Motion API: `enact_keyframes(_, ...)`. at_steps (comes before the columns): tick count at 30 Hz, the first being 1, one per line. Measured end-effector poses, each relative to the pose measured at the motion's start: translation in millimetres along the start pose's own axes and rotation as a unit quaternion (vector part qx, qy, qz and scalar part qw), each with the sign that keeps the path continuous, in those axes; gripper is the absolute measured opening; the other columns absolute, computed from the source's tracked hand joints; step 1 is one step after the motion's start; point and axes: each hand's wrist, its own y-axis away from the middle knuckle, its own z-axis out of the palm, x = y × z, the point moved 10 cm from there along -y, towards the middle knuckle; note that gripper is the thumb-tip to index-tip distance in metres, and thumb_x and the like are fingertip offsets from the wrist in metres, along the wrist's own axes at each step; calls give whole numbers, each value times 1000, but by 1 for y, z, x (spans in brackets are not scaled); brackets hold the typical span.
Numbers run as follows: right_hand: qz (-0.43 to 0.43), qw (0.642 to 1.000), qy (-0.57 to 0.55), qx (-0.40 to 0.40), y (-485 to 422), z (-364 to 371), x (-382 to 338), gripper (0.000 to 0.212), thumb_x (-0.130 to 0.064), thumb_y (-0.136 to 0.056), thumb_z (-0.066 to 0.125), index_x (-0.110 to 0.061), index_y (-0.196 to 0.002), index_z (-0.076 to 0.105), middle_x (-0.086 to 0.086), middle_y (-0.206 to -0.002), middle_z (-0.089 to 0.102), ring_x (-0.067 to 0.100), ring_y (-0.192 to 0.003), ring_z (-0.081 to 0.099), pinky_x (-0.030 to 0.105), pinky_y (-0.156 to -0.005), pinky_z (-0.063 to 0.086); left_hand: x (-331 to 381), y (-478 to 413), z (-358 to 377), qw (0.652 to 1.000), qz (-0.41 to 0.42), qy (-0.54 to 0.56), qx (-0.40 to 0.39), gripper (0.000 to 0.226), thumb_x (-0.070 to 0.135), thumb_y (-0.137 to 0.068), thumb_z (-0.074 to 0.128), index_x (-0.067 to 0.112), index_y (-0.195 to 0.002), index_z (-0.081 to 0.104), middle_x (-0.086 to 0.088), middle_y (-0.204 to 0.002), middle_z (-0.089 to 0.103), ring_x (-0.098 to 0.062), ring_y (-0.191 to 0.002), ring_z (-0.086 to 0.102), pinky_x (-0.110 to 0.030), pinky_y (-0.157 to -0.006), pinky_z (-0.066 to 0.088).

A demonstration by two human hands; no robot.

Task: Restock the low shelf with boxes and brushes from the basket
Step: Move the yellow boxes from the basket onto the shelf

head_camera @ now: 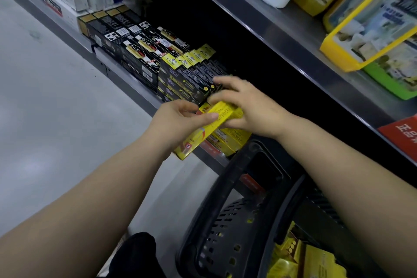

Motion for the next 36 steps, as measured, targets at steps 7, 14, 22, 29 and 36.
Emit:
enact_keyframes(7, 291, 954, -69, -1, 46, -12, 112, 33, -30, -82, 70, -12, -106, 56, 5, -96, 60, 19, -84, 55, 26, -65, 37, -6, -4, -25, 997, -26, 46, 61, 23, 40, -91, 51, 21, -89, 64, 1, -100, 66, -20, -101, 59, -35, -90, 46)
enact_keyframes(14, 407, 901, 34, -150, 49, 31, 158, 55, -31, -93, 55, -5, -137, 33, 20, -128, 53, 33, -111, 55, 30, -83, 42, -15, -13, 50, 991, -61, -74, -90, 30, 21, -96, 42, 1, -107, 62, -19, -113, 63, -31, -104, 59, -39, -88, 48)
enact_keyframes(22, 346, 903, 13, -257, 28, 75, 135, 65, -28, -96, 50, -16, -149, 16, 12, -145, 41, 28, -130, 43, 27, -100, 34, -53, -19, 106, 970, -157, -52, -178, 17, 5, -95, 41, 0, -102, 56, -11, -99, 53, -20, -86, 50, -24, -62, 40)
enact_keyframes(29, 332, 907, -4, -258, 30, 76, 134, 66, -12, -93, 54, -13, -148, 18, 17, -138, 47, 29, -123, 49, 29, -97, 39, -60, -25, 110, 973, -151, -44, -167, 33, 7, -94, 49, 1, -126, 45, -13, -124, 50, -28, -115, 50, -37, -91, 46)
enact_keyframes(36, 316, 946, -74, 2, 50, -18, 90, 36, -21, -89, 60, -13, -124, 54, 7, -118, 60, 19, -101, 58, 24, -84, 44, 1, -5, 65, 986, -55, -32, -152, 25, 18, -91, 56, 20, -116, 60, -5, -108, 62, -15, -97, 59, -25, -75, 46)
